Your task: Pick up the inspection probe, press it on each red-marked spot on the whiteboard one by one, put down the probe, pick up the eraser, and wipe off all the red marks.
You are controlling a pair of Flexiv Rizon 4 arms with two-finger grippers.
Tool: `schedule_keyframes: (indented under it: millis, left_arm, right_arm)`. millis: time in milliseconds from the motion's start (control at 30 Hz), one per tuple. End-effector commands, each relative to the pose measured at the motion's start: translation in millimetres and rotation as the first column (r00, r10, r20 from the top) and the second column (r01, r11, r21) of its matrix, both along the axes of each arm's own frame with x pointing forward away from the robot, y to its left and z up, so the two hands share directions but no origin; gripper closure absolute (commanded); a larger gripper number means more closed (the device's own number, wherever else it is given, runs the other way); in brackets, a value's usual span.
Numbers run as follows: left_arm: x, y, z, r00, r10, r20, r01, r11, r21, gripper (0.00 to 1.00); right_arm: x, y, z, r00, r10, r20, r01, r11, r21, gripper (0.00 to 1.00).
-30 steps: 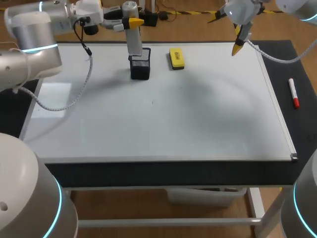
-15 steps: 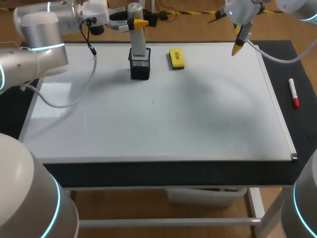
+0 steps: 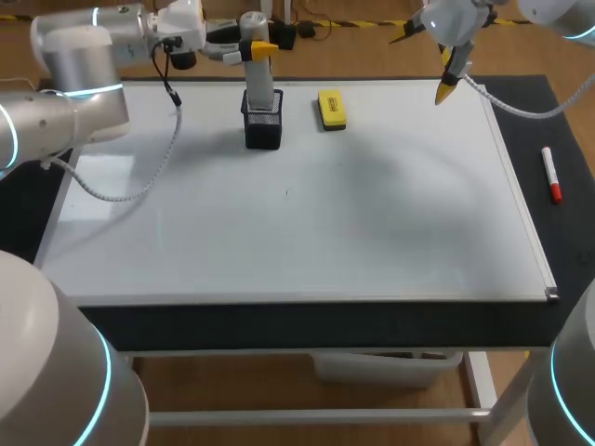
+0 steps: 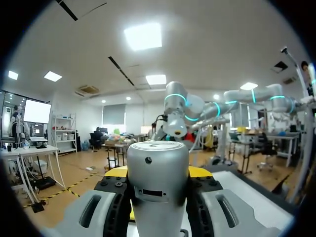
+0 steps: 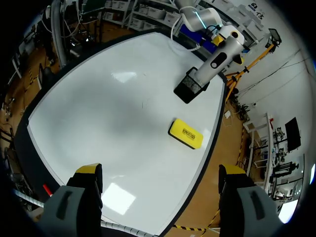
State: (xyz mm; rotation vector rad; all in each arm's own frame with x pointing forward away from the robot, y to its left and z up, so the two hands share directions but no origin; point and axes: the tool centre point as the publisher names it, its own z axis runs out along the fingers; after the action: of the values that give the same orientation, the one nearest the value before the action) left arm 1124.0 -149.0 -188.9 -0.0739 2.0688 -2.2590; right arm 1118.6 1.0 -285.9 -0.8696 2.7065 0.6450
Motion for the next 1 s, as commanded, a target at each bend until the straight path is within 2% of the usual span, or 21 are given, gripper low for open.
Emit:
schedule_keyframes:
  millis: [33,1000]
  left_arm:
    - [5.6,0,-5.9,1.000,-0.010,0.001,0.010,1.000,-0.008,1.00]
    - [11.7,-5,-59.6,0.999,-0.049,-0.020,0.049,0.999,0.010,1.00]
  right_arm:
    - [0.5,0,1,1.000,0.002,-0.002,-0.002,1.000,-0.004,0.00]
    - [0.5,0,1,1.000,0.002,-0.002,-0.002,1.000,-0.004,0.00]
